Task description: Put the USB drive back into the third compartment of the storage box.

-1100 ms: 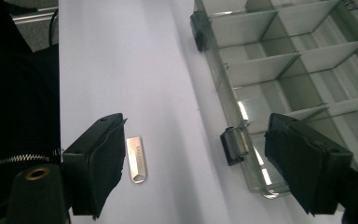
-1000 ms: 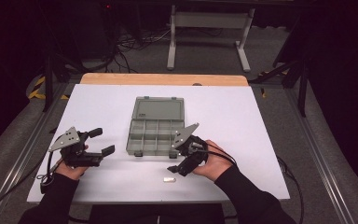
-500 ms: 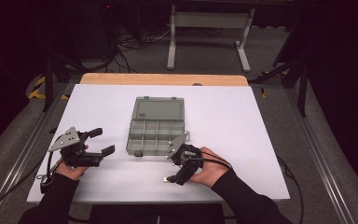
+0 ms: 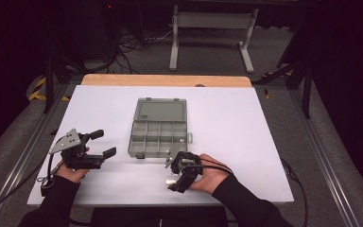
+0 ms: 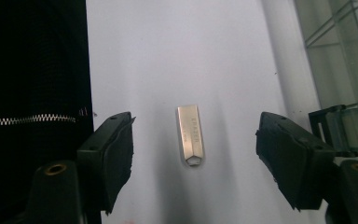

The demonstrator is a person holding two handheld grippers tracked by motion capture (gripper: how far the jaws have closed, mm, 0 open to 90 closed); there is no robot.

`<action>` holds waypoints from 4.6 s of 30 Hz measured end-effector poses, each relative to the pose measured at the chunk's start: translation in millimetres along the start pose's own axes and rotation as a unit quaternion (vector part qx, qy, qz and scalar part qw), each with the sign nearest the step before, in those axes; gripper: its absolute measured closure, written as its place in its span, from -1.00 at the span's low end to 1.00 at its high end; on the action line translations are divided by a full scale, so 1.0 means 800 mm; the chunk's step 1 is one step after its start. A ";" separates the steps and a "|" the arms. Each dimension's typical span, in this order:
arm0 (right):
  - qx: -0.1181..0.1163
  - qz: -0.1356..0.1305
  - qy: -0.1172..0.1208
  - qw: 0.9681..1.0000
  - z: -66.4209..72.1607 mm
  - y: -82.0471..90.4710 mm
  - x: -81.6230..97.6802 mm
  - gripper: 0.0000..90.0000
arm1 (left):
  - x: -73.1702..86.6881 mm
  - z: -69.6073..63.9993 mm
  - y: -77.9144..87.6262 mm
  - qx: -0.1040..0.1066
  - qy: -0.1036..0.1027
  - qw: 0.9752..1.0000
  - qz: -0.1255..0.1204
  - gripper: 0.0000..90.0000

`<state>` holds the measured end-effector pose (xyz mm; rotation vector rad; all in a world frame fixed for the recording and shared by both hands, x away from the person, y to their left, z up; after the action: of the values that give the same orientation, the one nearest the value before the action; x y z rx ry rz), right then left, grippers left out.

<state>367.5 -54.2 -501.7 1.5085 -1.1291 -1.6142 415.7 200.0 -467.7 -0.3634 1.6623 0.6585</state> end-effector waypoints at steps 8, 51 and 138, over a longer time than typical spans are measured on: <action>0.004 0.004 0.015 1.000 0.001 -0.005 0.001 -0.14 | 0.000 0.002 0.001 -0.001 0.001 1.000 -0.001 -0.76; 0.009 0.051 0.035 0.998 0.008 -0.023 0.006 0.76 | 0.000 0.001 0.000 -0.001 -0.002 1.000 0.000 -0.76; 0.088 -0.044 -0.032 0.995 -0.113 0.059 -0.064 0.76 | 0.001 0.002 0.001 -0.003 0.001 1.000 -0.001 -0.76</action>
<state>458.5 -42.0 -434.0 1.6499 -1.2846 -1.6690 416.0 201.6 -468.5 -0.3699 1.6627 0.6609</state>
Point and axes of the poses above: each handheld gripper's, and its own axes: y roughly backward along the jaws, x roughly out of its underside, z roughly to its left, the point moved 8 cm from there along -y, roughly forward along the jaws, and after that the axes turned 1 degree about x, right-handed, at the moved point
